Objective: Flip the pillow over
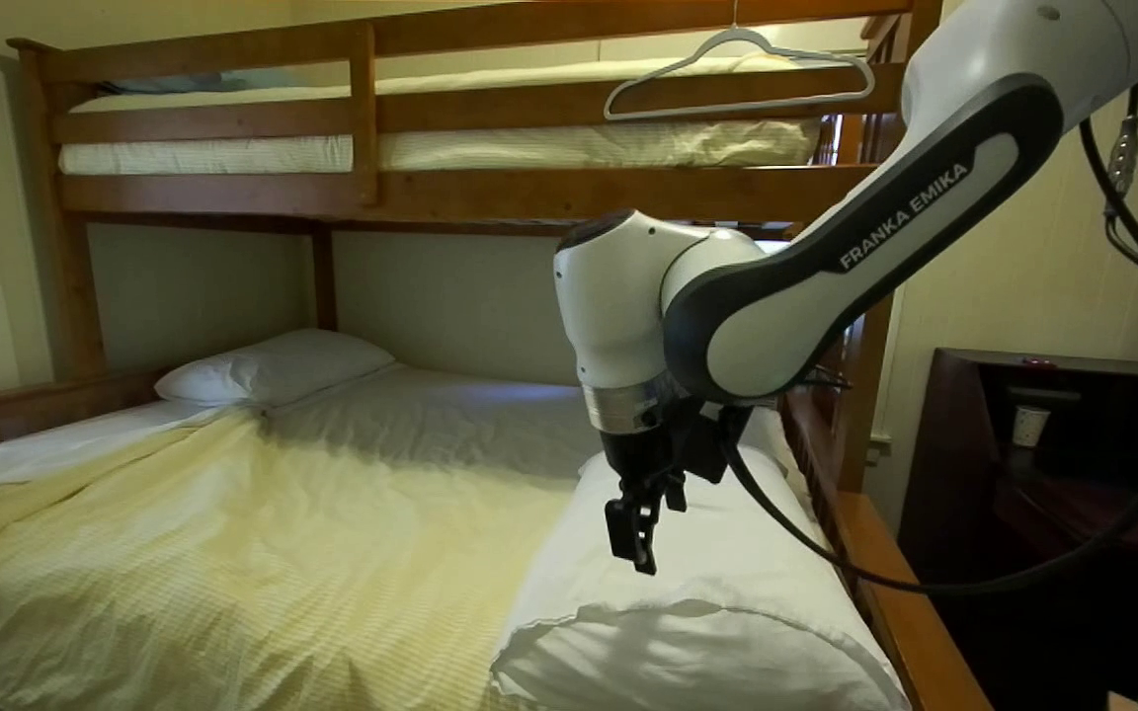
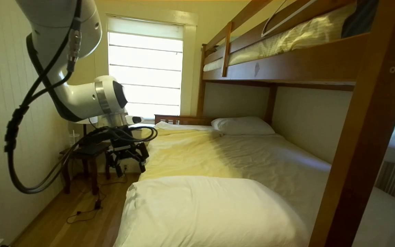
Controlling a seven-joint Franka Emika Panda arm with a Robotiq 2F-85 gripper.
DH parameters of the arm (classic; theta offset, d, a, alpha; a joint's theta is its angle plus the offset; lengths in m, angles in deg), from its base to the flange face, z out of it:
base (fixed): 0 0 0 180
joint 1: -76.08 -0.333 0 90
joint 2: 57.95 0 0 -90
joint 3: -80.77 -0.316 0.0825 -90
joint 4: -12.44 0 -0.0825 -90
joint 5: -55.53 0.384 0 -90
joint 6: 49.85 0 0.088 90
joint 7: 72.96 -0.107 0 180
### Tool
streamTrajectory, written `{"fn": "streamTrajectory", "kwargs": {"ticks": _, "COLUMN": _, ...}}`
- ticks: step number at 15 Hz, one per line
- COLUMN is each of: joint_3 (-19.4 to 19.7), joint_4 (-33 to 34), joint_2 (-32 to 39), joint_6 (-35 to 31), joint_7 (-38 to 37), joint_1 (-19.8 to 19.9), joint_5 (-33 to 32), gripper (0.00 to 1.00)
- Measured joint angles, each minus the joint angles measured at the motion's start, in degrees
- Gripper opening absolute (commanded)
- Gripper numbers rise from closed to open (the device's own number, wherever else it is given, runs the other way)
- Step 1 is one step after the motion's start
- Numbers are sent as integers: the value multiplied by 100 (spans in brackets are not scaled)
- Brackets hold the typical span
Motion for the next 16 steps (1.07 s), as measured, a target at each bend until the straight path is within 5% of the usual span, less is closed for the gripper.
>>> {"fn": "streamTrajectory", "kwargs": {"ticks": 16, "joint_3": 31, "joint_4": 20, "joint_2": 328, "joint_6": -335, "joint_7": -360, "joint_1": -142, "joint_5": -128, "gripper": 100}}
